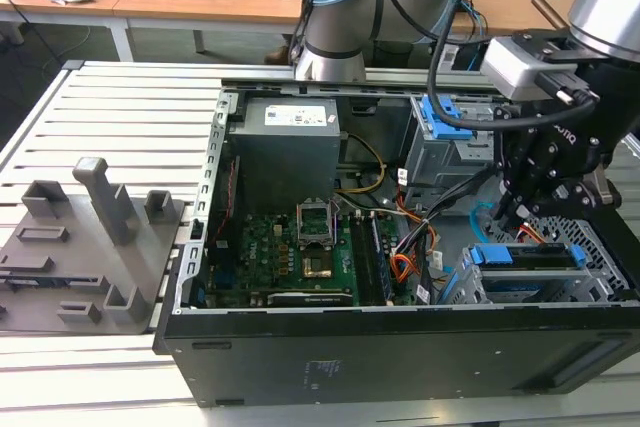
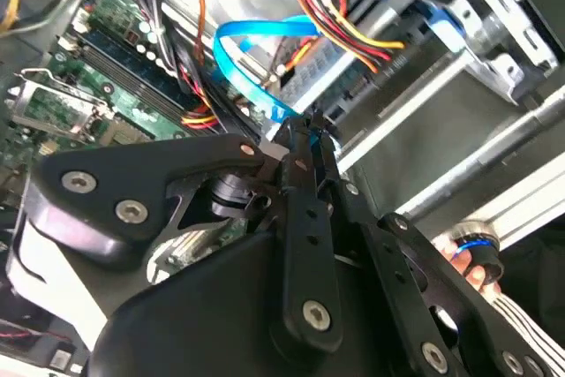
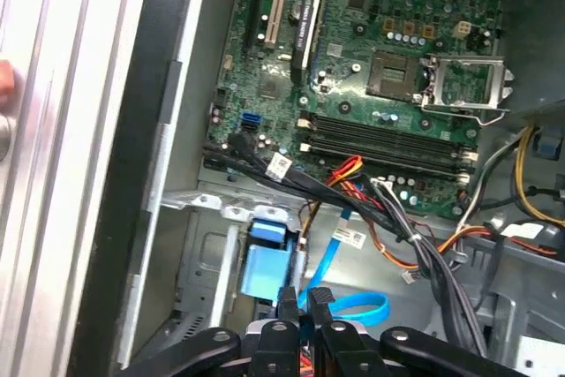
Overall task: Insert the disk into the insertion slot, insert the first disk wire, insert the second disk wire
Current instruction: 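Insert the second disk wire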
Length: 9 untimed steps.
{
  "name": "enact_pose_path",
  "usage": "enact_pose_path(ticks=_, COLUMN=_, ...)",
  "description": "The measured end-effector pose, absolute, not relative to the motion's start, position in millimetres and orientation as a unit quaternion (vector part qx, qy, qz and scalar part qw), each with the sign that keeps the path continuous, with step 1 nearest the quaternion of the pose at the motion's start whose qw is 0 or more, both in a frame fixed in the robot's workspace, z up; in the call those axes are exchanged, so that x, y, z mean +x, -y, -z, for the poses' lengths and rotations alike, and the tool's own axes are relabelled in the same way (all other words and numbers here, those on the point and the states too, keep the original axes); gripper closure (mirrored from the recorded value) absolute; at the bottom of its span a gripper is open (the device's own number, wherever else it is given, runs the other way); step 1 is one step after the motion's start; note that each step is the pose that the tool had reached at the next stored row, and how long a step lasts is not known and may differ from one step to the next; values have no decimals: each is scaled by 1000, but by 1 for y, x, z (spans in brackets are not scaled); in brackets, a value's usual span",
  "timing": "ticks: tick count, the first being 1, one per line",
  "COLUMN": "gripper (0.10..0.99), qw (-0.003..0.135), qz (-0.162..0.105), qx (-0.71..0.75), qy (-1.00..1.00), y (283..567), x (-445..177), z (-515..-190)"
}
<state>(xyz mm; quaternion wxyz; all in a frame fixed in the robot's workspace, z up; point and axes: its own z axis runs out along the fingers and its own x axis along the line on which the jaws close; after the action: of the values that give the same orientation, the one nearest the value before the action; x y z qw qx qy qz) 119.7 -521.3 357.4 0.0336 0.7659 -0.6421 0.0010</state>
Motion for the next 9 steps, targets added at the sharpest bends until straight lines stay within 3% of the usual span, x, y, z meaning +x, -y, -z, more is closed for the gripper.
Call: enact_pose_path(ticks=9, gripper=925, qw=35, qz=1, qx=766, qy=642, y=532, x=126, z=-350)
